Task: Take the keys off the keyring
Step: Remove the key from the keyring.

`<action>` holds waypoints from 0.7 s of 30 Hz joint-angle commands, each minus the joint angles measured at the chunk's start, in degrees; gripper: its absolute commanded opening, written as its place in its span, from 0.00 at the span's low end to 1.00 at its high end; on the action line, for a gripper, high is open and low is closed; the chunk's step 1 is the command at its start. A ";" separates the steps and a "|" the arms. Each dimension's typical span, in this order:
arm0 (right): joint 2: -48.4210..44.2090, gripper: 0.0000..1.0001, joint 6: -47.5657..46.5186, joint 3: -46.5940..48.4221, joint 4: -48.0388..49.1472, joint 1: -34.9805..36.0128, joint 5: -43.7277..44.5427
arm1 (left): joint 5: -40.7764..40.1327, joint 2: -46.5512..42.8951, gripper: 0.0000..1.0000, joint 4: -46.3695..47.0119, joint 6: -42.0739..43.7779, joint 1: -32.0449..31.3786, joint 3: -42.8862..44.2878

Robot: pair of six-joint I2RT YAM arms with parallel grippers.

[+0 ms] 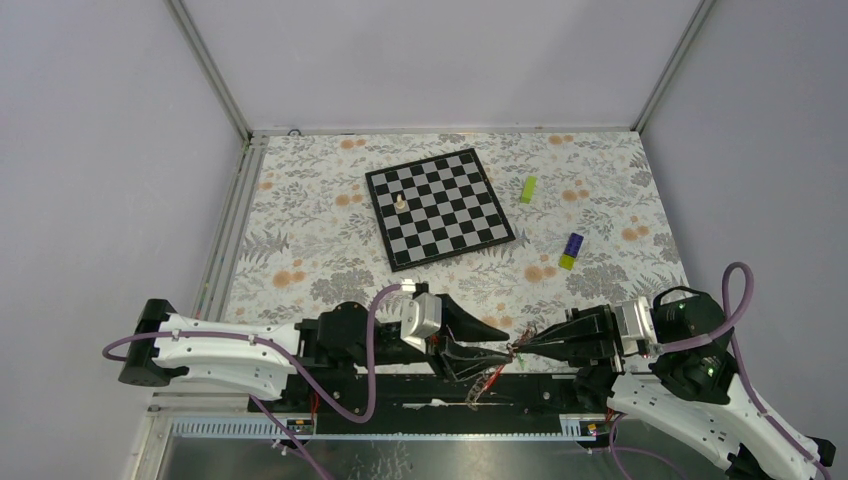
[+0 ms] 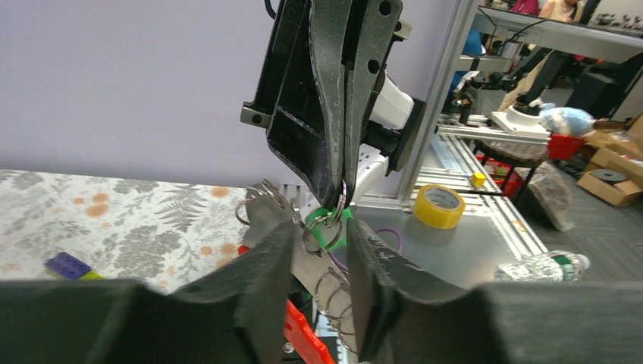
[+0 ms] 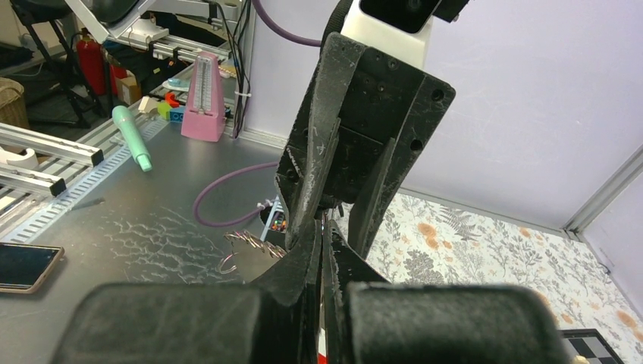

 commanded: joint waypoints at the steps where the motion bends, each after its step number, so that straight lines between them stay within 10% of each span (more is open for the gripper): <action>1: -0.87 0.00 0.44 0.34 5.66 -0.12 0.40 | 1.10 0.32 0.42 2.92 -1.19 -0.11 0.66; 21: -0.32 0.00 2.67 0.02 7.66 -0.14 -1.61 | 1.38 0.84 0.41 5.73 -0.93 -0.11 0.61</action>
